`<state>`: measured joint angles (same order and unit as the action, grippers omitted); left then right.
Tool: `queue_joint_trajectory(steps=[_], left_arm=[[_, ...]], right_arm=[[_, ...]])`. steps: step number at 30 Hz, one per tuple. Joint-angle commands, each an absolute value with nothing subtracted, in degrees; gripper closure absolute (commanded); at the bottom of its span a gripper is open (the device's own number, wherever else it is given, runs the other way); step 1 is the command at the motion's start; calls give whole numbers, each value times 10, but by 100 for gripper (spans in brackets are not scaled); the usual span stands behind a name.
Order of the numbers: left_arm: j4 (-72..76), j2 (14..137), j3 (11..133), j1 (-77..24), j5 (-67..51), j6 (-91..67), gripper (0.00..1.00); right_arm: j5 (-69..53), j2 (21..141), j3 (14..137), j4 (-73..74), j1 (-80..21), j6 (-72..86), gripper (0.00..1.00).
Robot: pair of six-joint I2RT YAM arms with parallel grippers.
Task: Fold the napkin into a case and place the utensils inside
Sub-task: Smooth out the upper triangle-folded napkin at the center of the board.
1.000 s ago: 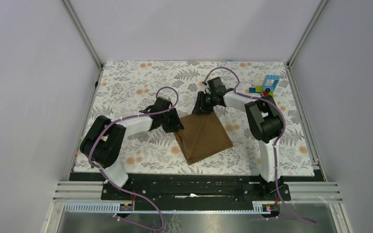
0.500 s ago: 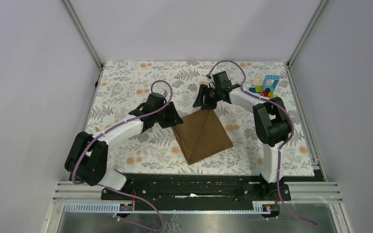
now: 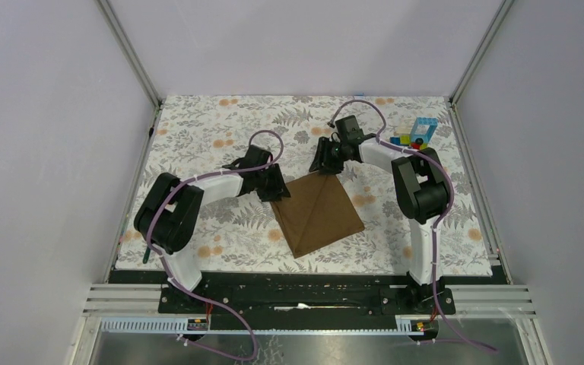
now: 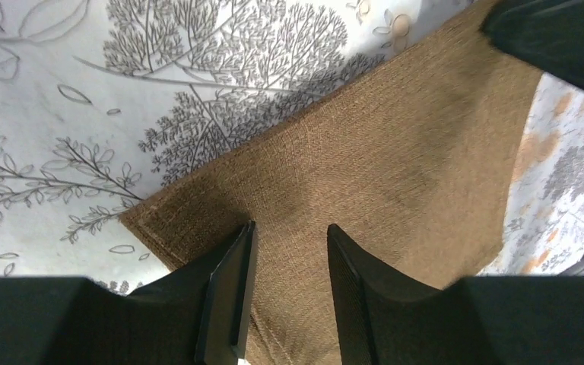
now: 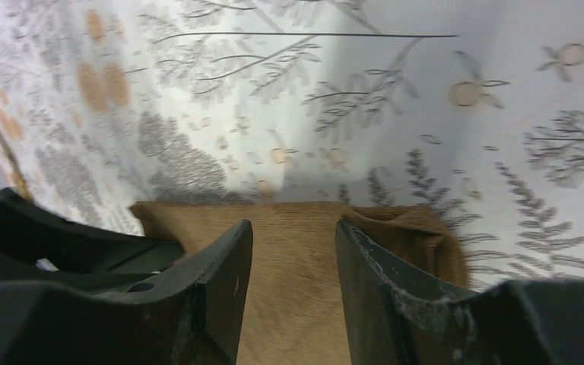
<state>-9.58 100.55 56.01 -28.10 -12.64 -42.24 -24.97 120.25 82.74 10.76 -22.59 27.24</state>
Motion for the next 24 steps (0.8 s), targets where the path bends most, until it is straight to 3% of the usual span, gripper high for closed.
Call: queue_joint_trajectory(steps=[1,10,24], left_arm=[[-74,1014,556,-265,-84,-402,55],[-102,969,550,-265,-77,-391,54],[-82,983,576,-240,-135,-398,52]], right_arm=[[-191,1208,829,118,-213,244,49],[-201,1153,838,134,-213,237,37],[-226,1183,834,103,-205,260,35]])
